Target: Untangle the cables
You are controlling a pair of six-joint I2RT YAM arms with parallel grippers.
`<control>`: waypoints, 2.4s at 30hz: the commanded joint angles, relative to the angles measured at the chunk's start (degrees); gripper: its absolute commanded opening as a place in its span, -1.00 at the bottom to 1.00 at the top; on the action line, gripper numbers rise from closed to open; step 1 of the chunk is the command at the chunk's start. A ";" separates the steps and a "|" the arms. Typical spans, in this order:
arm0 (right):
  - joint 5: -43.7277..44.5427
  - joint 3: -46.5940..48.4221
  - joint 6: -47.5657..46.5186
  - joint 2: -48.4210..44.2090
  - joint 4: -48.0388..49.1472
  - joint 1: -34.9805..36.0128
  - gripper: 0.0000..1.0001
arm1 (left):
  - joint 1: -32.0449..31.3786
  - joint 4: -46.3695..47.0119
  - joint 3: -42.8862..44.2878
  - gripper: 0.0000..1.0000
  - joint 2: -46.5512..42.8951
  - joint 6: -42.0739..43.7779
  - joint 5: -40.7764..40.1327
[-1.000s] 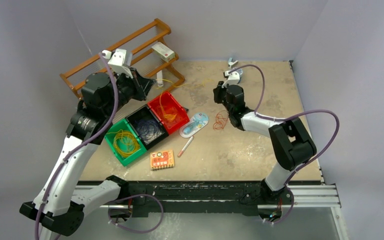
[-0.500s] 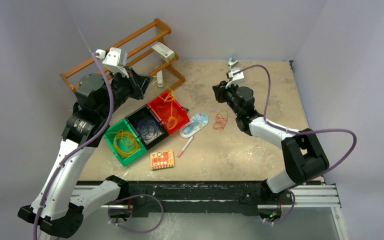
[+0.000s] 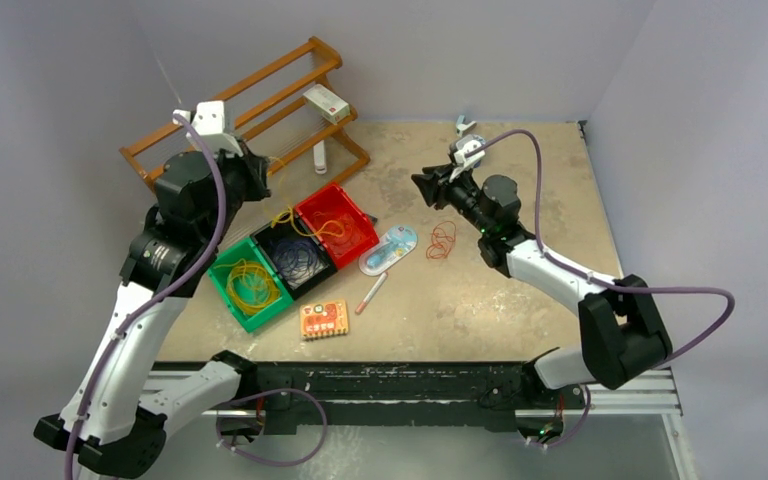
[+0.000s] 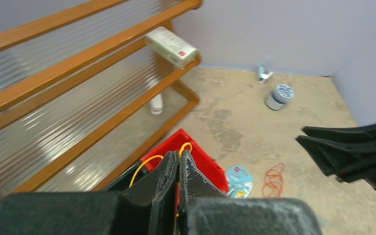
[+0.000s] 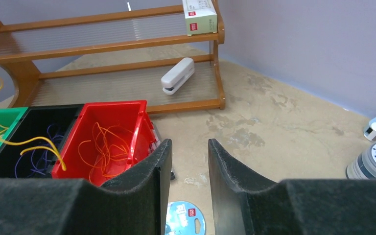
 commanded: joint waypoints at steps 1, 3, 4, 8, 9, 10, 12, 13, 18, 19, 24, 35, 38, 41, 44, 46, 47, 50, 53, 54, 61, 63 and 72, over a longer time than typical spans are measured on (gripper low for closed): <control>-2.06 -0.46 -1.38 -2.49 3.03 0.05 -0.28 | 0.19 -3.93 3.07 -1.00 -3.10 -0.69 -13.46; -2.10 -0.65 -1.60 -2.57 3.02 0.06 -0.27 | 0.19 -5.90 3.15 -1.00 -3.90 -0.66 -18.81; -2.23 -0.64 -1.64 -2.59 3.06 0.03 -0.26 | 0.10 -7.17 3.13 -1.00 -4.45 -0.70 -22.35; -2.65 -0.85 -1.82 -2.59 3.22 0.03 -0.26 | 0.17 -10.97 2.96 -1.00 -6.02 -1.23 -33.16; -2.65 -0.85 -1.81 -2.59 3.32 0.08 -0.26 | 0.15 -11.46 2.79 -1.00 -6.51 -1.38 -35.22; -2.65 -0.86 -1.85 -2.51 3.40 0.08 -0.26 | 0.21 -11.93 2.85 -1.00 -6.96 -1.45 -37.38; -2.73 -0.96 -1.82 -2.34 3.53 0.05 -0.25 | 0.19 -12.87 3.10 -1.00 -7.68 -1.49 -40.60; -2.74 -0.96 -1.81 -2.19 3.46 0.04 -0.26 | 0.13 -13.27 3.27 -1.00 -8.02 -1.31 -41.67; -3.38 -0.88 -1.42 -1.23 3.92 0.07 -0.25 | 0.20 -15.81 4.24 -1.00 -8.65 -0.32 -43.44; -3.48 -0.87 -1.29 -1.07 4.12 0.09 -0.25 | 0.17 -16.55 4.43 -1.00 -8.69 -0.31 -43.62; -4.04 -0.65 -0.77 -0.27 4.42 0.07 -0.26 | 0.16 -19.27 4.32 -1.00 -8.79 -0.34 -43.78; -4.41 -0.79 -0.48 -0.21 4.25 0.06 -0.26 | 0.15 -23.56 2.37 -1.00 -5.97 0.01 -42.74; -4.41 -0.89 -0.45 -0.37 4.24 0.10 -0.25 | 0.19 -24.32 1.73 -1.00 -4.91 0.09 -42.24; -4.23 -0.96 -0.46 -0.39 4.22 0.07 -0.25 | 0.14 -24.74 1.54 -1.00 -4.77 0.09 -43.40; -4.31 -0.87 -0.40 -0.18 4.20 0.07 -0.26 | 0.20 -25.04 1.13 -1.00 -4.55 0.43 -43.51; -4.40 -0.78 -0.40 -0.05 4.24 0.04 -0.25 | 0.19 -25.24 0.39 -1.00 -3.49 0.44 -42.50; -4.45 -0.82 -0.33 0.03 4.31 0.08 -0.25 | 0.17 -25.06 -0.10 -1.00 -3.07 0.36 -41.73; -4.51 -0.91 -0.27 0.00 4.42 0.02 -0.26 | 0.13 -23.68 -3.02 -1.00 -1.82 0.26 -39.88; -4.33 -1.37 -0.24 -0.21 4.51 0.10 -0.25 | 0.23 -21.19 -5.87 -1.00 -1.27 -0.34 -38.72; -4.25 -1.51 -0.23 -0.30 4.51 0.08 -0.25 | 0.17 -19.99 -6.86 -1.00 -1.25 -0.57 -38.34; -3.76 -2.29 -0.27 -1.00 4.60 0.09 -0.25 | 0.22 -14.04 -11.89 -1.00 -0.13 -3.29 -33.52; -3.55 -2.43 -0.53 -1.09 4.43 0.08 -0.26 | 0.24 -12.73 -13.48 -1.00 -0.12 -4.30 -33.31; -3.92 -2.28 -0.62 -0.42 4.77 0.10 -0.25 | 0.23 -8.04 -22.17 -1.00 -3.84 -14.62 -33.34</control>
